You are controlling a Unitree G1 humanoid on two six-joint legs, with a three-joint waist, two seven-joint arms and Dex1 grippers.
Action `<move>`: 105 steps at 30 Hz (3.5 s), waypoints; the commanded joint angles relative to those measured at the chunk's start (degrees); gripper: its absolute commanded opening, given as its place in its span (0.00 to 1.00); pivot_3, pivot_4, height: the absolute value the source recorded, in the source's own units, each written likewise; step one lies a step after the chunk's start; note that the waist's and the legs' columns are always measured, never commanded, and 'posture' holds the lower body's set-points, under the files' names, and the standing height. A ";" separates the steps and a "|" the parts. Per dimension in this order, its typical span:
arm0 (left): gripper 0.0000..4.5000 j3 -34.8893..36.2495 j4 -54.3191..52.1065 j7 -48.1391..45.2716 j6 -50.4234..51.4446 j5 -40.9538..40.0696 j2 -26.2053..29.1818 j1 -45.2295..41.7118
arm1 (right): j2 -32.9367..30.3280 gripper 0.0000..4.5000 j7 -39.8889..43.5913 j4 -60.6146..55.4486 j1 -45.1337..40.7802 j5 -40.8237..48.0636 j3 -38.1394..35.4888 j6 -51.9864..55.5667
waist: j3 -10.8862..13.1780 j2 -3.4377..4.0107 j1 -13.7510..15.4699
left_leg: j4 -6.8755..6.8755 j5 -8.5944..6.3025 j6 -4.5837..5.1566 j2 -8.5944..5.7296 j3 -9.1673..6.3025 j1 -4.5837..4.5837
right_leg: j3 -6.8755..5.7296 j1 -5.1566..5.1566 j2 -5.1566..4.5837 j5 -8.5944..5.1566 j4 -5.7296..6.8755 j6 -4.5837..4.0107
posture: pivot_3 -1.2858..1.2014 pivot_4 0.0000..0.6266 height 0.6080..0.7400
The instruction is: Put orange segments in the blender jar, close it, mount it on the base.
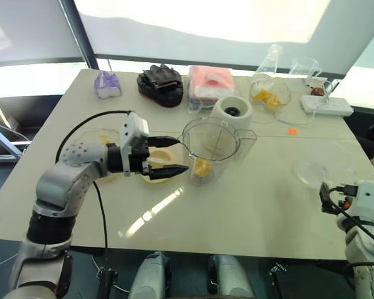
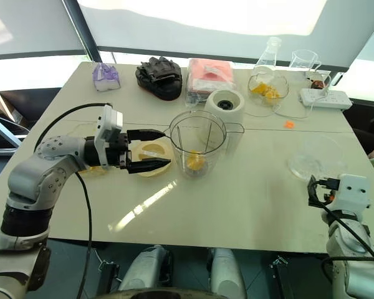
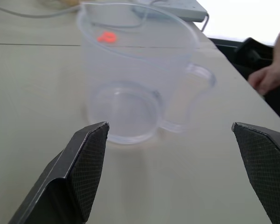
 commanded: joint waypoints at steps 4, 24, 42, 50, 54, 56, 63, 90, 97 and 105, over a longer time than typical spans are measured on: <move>0.93 0.47 -1.72 2.43 -0.66 -1.13 -0.10 0.39 | -1.96 0.98 0.69 9.75 -6.27 -3.46 -1.12 -5.85 | 0.02 0.04 -0.43 | 0.00 0.00 0.00 0.00 0.08 0.09 | 0.17 0.01 0.08 0.01 0.02 -0.02 | 0.52 0.24 1.00; 0.93 0.58 -5.05 7.68 1.68 -3.81 0.88 1.32 | -5.13 0.98 -0.07 37.40 -22.74 -9.57 1.80 -18.97 | 0.04 0.06 -1.42 | -0.11 0.00 0.00 0.00 0.23 0.18 | 0.45 0.00 0.17 0.02 0.00 -0.01 | 0.52 0.24 1.00; 0.94 0.49 -4.84 8.73 2.48 -4.47 2.40 0.31 | -8.92 0.92 1.41 64.85 -34.58 -10.48 4.65 -34.90 | 0.06 0.06 -1.81 | -0.15 0.00 0.00 -0.01 0.33 0.22 | 0.56 0.00 0.19 0.02 -0.05 0.00 | 0.52 0.24 1.00; 0.94 1.81 -5.89 8.11 3.66 -6.02 4.48 1.20 | -9.68 0.11 1.48 70.59 -37.95 -10.64 6.63 -38.92 | 0.06 0.06 -1.71 | -0.21 0.00 0.00 0.00 0.37 0.25 | 0.61 0.00 0.19 0.03 -0.09 0.00 | 0.52 0.24 1.00; 0.94 2.26 -5.21 7.87 3.49 -6.19 5.59 1.04 | -9.86 0.01 1.19 71.38 -38.65 -10.53 7.09 -39.52 | 0.08 0.06 -1.52 | -0.25 0.00 0.00 0.02 0.36 0.24 | 0.62 0.00 0.18 0.03 -0.15 0.00 | 0.52 0.24 1.00; 0.94 2.77 -5.04 7.74 3.55 -6.39 6.21 1.00 | -9.87 0.01 1.12 70.19 -38.41 -10.13 6.93 -39.73 | 0.08 0.06 -1.56 | -0.27 0.00 0.00 0.02 0.37 0.24 | 0.62 0.00 0.18 0.03 -0.18 0.00 | 0.52 0.24 1.00; 0.94 7.12 -1.40 6.50 3.29 -8.05 8.71 -0.75 | -10.96 0.01 1.07 61.08 -38.73 -8.44 5.43 -38.70 | 0.15 0.18 -1.67 | -0.35 0.00 0.00 0.03 0.39 0.25 | 0.63 -0.02 0.18 0.03 -0.20 0.01 | 0.52 0.24 1.00; 0.94 5.68 4.85 3.55 -1.63 -3.26 10.15 -0.62 | -21.28 0.01 30.17 8.00 -54.53 -6.69 23.93 -7.78 | 0.42 0.38 -1.32 | -0.78 0.01 -0.01 0.06 0.64 0.16 | 0.72 -0.35 0.14 0.12 -0.32 0.21 | 0.52 0.24 1.00; 0.94 7.40 3.85 5.72 -0.33 -5.23 8.38 0.28 | -22.85 0.01 34.84 3.98 -55.21 -12.66 29.43 -11.12 | 0.45 0.34 -1.32 | -0.78 0.01 -0.01 0.06 0.64 0.15 | 0.70 -0.36 0.14 0.14 -0.31 0.23 | 0.52 0.24 1.00; 0.94 6.78 4.37 6.09 -0.32 -4.90 8.00 -0.32 | -22.23 0.01 34.32 5.59 -55.24 -22.67 33.96 -19.48 | 0.45 0.32 -1.34 | -0.77 0.01 -0.02 0.02 0.66 0.16 | 0.70 -0.37 0.16 0.12 -0.30 0.21 | 0.52 0.24 1.00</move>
